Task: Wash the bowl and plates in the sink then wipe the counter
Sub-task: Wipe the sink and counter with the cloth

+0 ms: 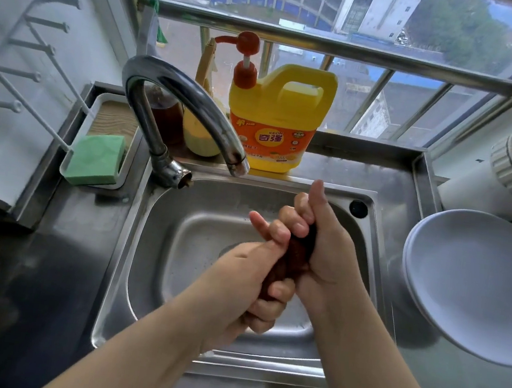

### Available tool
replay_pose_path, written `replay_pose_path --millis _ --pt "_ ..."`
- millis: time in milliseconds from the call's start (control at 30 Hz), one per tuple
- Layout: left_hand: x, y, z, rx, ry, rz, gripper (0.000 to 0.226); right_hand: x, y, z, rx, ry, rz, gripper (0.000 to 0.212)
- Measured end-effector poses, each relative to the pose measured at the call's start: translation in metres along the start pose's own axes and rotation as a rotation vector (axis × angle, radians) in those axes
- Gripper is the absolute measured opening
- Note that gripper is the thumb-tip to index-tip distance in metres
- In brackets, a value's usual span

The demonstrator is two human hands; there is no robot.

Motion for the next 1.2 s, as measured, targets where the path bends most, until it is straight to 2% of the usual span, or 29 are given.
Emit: replay_pose_path --millis 67,200,333,400,500,567,667,733,800,867,933,1000,1067,1200 --pt "-0.004 -0.007 0.001 0.142 -0.222 -0.032 0.035 0.002 -0.004 0.002 0.057 -0.06 -0.169 0.051" --pt "-0.019 -0.022 0.003 0.562 -0.968 -0.115 0.027 0.002 -0.015 0.004 0.182 -0.105 -0.356 0.046" --pt "-0.037 -0.034 0.017 0.794 -1.413 -0.036 0.062 -0.009 -0.024 0.0 0.25 -0.014 -0.501 0.038" --pt "-0.044 -0.04 0.021 0.847 -1.58 0.065 0.06 -0.015 -0.029 -0.003 0.27 0.076 -0.569 0.033" --pt "-0.051 -0.048 0.022 0.933 -1.736 0.099 0.049 -0.019 -0.037 -0.005 0.285 0.158 -0.635 0.035" --pt "-0.054 -0.051 0.021 0.919 -1.801 0.126 0.042 -0.021 -0.043 -0.006 0.291 0.179 -0.663 0.036" --pt "-0.057 -0.057 0.024 0.913 -1.906 0.115 0.043 -0.029 -0.051 -0.011 0.305 0.204 -0.701 0.037" --pt "-0.056 -0.059 0.031 0.796 -1.873 0.088 0.05 -0.035 -0.054 -0.018 0.341 0.166 -0.691 0.038" --pt "-0.059 -0.059 0.039 0.517 -1.674 0.04 0.043 -0.041 -0.052 -0.026 0.374 0.078 -0.618 0.042" --pt "-0.061 -0.054 0.047 0.326 -1.235 -0.016 0.028 -0.044 -0.047 -0.03 0.374 0.057 -0.49 0.042" --pt "-0.063 -0.045 0.048 0.205 -0.788 -0.083 0.019 -0.048 -0.038 -0.032 0.367 0.151 -0.397 0.039" --pt "-0.07 -0.038 0.048 0.121 -0.508 -0.172 0.022 -0.059 -0.029 -0.035 0.403 0.3 -0.378 0.046" --pt "-0.075 -0.034 0.047 0.086 -0.352 -0.247 0.026 -0.069 -0.023 -0.038 0.429 0.434 -0.371 0.053" --pt "-0.086 -0.027 0.044 0.058 -0.18 -0.303 0.018 -0.078 -0.017 -0.044 0.292 0.589 -0.266 0.027"
Point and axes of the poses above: each hand's wrist, its own y-axis away from the middle knuckle, its own x-axis out of the palm, z = x × y, the point moved 2 cm from there along -y, towards the middle knuckle, and after that the axes turned 12 degrees about x, right-handed, at the moved point
